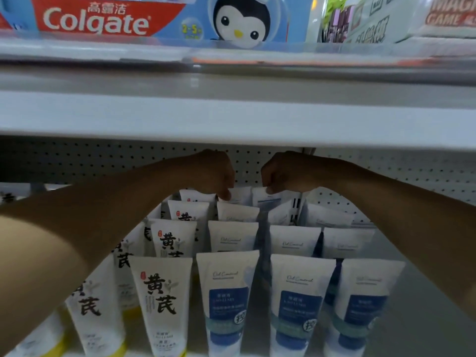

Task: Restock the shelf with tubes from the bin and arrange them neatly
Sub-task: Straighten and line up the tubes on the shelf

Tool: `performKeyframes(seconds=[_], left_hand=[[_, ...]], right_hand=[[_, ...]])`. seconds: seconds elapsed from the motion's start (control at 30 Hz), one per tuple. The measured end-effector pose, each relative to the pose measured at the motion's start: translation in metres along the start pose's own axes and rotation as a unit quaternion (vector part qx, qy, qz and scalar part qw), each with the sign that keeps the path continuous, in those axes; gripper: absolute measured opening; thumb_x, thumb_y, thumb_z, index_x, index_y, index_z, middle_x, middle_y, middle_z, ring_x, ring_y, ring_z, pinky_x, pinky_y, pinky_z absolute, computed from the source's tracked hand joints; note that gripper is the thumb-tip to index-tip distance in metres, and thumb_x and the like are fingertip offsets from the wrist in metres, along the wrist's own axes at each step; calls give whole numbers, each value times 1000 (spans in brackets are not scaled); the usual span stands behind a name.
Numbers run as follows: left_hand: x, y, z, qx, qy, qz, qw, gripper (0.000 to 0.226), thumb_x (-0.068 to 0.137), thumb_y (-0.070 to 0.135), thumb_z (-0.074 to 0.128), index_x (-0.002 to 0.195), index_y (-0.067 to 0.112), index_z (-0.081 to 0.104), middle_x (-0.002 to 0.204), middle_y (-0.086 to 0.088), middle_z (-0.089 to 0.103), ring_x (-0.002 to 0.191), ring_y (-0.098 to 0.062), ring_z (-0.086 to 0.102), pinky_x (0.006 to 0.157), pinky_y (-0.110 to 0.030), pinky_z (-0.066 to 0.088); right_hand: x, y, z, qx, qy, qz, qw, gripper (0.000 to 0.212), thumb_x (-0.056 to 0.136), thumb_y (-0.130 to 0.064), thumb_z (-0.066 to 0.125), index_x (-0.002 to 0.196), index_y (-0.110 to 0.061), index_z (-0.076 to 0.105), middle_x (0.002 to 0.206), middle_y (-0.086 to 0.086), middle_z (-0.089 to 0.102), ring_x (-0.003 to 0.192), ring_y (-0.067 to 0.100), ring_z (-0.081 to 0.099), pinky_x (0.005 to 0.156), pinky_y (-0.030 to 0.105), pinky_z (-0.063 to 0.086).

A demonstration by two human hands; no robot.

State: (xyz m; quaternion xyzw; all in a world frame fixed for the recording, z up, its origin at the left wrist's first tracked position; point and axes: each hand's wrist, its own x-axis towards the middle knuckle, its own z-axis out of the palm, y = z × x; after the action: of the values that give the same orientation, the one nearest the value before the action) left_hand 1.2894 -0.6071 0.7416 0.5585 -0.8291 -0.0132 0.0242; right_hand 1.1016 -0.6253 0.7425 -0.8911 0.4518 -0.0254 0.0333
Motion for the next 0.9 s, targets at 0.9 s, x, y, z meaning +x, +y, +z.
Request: performKeyframes(seconds=[0.9], left_hand=[[-5,-3,3,-126,45,42,990,21,88,26,62,104,16,70,108,7,60,86,-3,50,78,-15,39]], right_hand=[[-22,-10,0,28,50,66,996,22,92,-7,51,100,-14,71,96,-4,64,84,12,57,73,17,43]])
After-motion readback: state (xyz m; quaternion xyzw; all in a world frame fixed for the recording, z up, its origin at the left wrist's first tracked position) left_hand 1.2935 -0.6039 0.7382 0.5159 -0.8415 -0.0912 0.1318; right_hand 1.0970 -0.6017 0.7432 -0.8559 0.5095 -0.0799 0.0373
